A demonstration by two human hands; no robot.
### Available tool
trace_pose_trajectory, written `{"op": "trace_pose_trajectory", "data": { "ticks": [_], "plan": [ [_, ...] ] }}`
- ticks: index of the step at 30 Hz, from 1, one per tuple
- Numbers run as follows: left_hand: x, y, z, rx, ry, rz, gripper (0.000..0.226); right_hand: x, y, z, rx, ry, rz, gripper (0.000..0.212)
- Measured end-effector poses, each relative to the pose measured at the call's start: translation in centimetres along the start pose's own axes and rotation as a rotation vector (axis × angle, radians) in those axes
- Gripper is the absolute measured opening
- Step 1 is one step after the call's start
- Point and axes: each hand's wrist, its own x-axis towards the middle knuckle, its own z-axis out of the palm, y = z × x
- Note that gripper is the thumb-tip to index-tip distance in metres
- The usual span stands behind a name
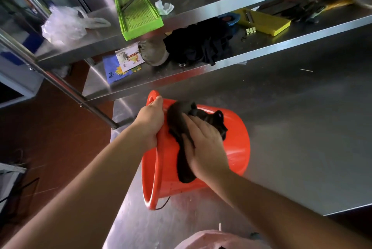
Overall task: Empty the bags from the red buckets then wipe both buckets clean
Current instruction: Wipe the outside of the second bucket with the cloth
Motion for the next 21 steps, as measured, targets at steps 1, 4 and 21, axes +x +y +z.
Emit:
{"op": "trace_pose_trajectory", "data": {
  "ticks": [1,4,21],
  "plan": [
    [0.2,0.0,-0.3,-0.003,-0.006,-0.017,0.054,-0.5,1.6,-0.1,-0.026,0.028,0.042,0.047],
    [0.2,0.2,-1.1,-0.049,-0.023,-0.048,0.055,-1.8,7.1,-1.0,-0.081,0.108,0.264,0.046],
    [0.0,1.3,-3.2,-0.108,-0.08,0.043,0.031,0.8,14.7,-3.4,0.239,0.019,1.042,0.039]
  ]
}}
